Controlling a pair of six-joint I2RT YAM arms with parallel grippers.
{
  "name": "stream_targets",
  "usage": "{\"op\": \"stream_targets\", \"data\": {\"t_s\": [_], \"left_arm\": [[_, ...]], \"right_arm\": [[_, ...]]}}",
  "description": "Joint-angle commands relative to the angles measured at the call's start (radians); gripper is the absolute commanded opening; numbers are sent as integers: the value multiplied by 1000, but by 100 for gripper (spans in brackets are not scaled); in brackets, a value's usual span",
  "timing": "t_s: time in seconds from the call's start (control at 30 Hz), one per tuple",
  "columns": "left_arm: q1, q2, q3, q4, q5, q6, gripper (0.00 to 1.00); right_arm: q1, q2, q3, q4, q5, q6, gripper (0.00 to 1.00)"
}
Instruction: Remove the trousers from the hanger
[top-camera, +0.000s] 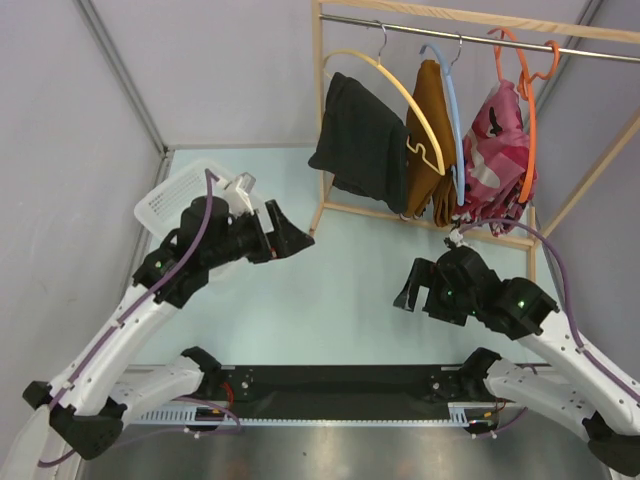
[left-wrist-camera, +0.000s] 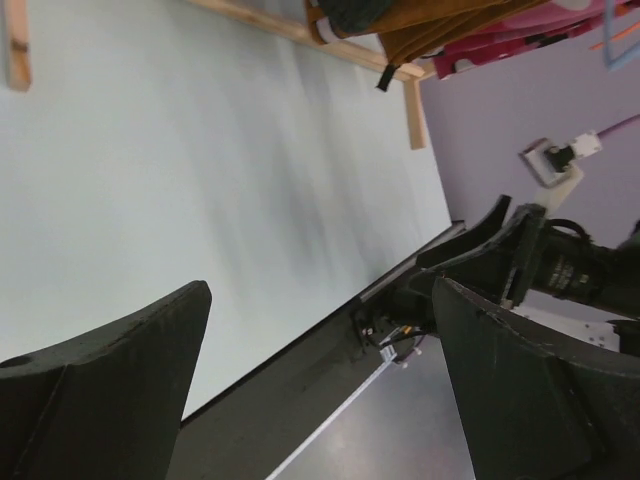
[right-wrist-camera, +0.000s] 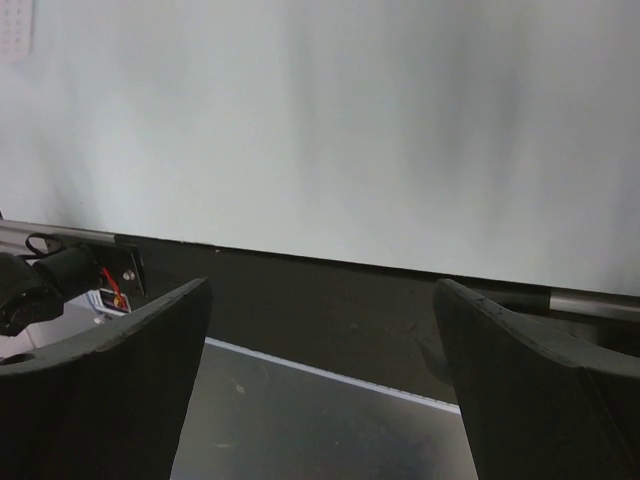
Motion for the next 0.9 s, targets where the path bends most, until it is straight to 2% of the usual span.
{"op": "stream_targets", "data": {"t_s": [0.0,0.23,0.47,0.53,0.67,0.77,0.87], "left_arm": [[7,80,145,138,104,-8,100],[-22,310,416,277,115,-24,95],[-108,608,760,499,-81,-102,90],[-125,690,846,562,-92,-126,89],[-147,953,1188,534,-112,-189,86],[-164,1025,1282,543,-157,-246,83],[-188,1049,1289,553,-212,-254,80]], "right_arm": [[-28,51,81,-23,-39,-82,100],[-44,141,273,-61,-112,-229,100],[-44,144,413,-150,-115,-223,100],[-44,146,452,-169,-114,-215,100],[-46,134,512,-207,-109,-185,100],[-46,117,555,-221,-109,-168,100],[-46,104,577,-238,-108,-152,100]]}}
